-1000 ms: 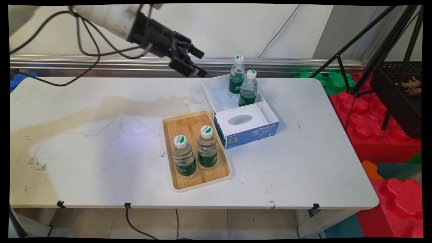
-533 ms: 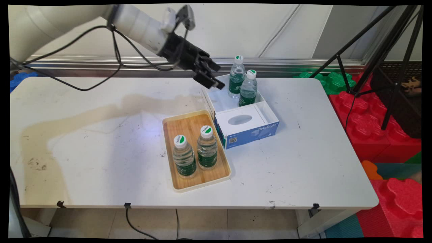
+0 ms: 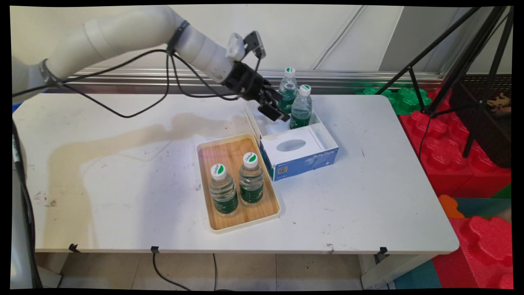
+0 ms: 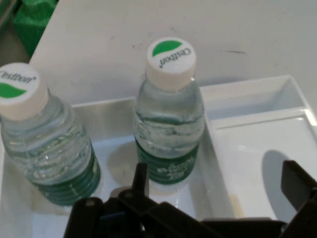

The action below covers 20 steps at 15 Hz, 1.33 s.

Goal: Pick up the green bottle from the white box, then place the picked object on the tray

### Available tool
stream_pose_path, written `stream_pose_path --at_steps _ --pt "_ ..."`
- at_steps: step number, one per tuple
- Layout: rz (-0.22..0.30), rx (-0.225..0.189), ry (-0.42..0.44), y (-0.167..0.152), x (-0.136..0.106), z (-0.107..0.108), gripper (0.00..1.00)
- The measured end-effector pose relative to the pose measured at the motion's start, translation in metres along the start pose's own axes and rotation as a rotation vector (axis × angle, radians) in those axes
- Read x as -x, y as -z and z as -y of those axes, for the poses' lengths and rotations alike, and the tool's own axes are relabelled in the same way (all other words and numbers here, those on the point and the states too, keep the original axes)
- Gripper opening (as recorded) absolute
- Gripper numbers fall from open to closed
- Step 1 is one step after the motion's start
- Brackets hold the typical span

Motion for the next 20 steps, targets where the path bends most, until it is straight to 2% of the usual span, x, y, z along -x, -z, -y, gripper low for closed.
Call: stream_pose_path --at_steps 8,16,17,20 --pt "-0.012 -0.026 0.021 -0.060 -0.002 0.014 1.00" --pt "-0.028 -0.039 0.027 -0.085 -0.006 0.021 1.00" --pt "-0.030 -0.040 0.026 -0.087 -0.006 0.022 0.00" --pt "-0.035 -0.042 0.026 -0.090 -0.007 0.023 0.00"
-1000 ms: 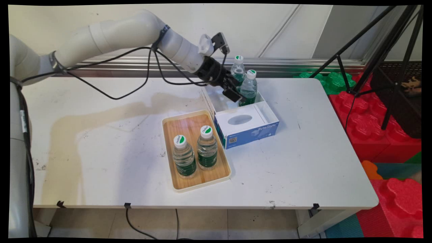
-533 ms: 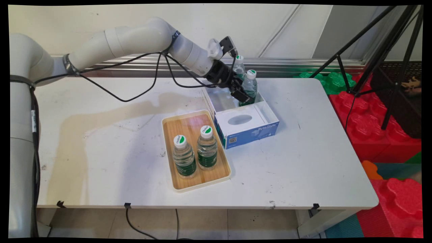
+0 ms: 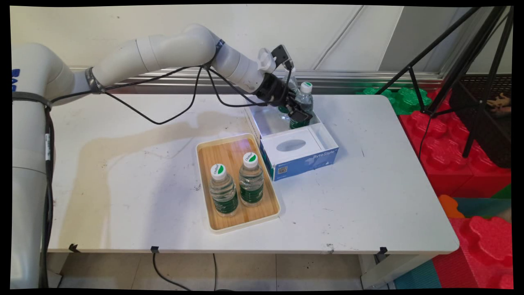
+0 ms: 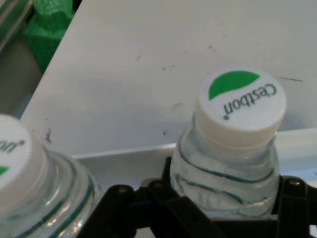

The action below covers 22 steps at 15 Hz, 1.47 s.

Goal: Place the picked object on the tray

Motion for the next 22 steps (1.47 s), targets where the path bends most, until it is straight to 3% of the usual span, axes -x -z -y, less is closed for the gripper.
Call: stream_pose_path --at_steps 9,22 --pt "-0.033 0.008 0.010 0.007 -0.007 0.000 0.00" --pt "-0.110 0.013 0.002 0.086 -0.021 -0.007 0.00"
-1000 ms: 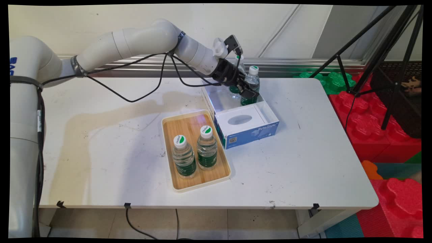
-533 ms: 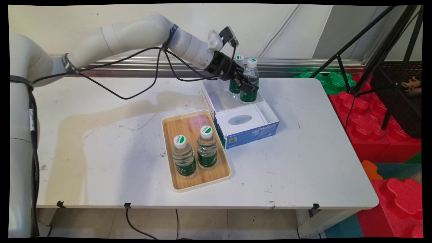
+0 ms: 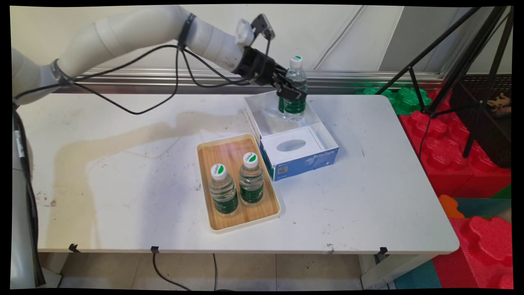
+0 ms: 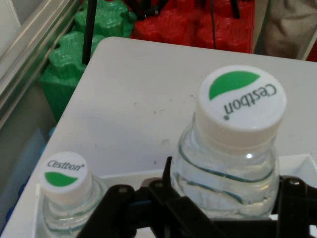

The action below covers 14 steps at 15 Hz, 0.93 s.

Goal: Place the picked object on the tray

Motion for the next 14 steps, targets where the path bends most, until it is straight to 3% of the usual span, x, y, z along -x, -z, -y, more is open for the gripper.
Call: stream_pose_path --at_steps 7,14 --pt "-0.030 0.004 -0.019 0.070 -0.012 -0.006 0.00" --pt "-0.018 0.024 -0.042 0.132 -0.007 -0.018 0.00"
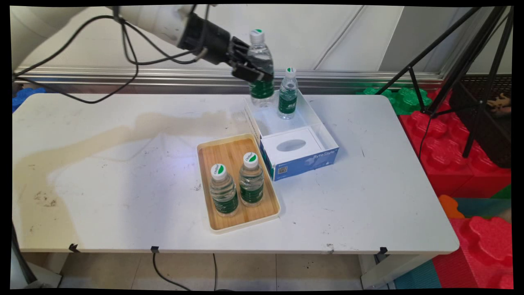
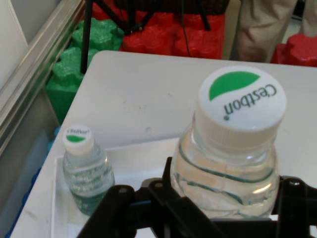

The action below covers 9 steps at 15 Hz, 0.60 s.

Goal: Place the picked object on the tray

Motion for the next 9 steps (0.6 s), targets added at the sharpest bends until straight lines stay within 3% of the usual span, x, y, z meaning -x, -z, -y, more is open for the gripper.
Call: stream_pose_path --at_steps 5,9 --pt "0.032 0.016 -0.012 0.040 0.015 -0.014 0.00" --pt "0.066 0.031 -0.018 0.055 0.033 -0.024 0.00"
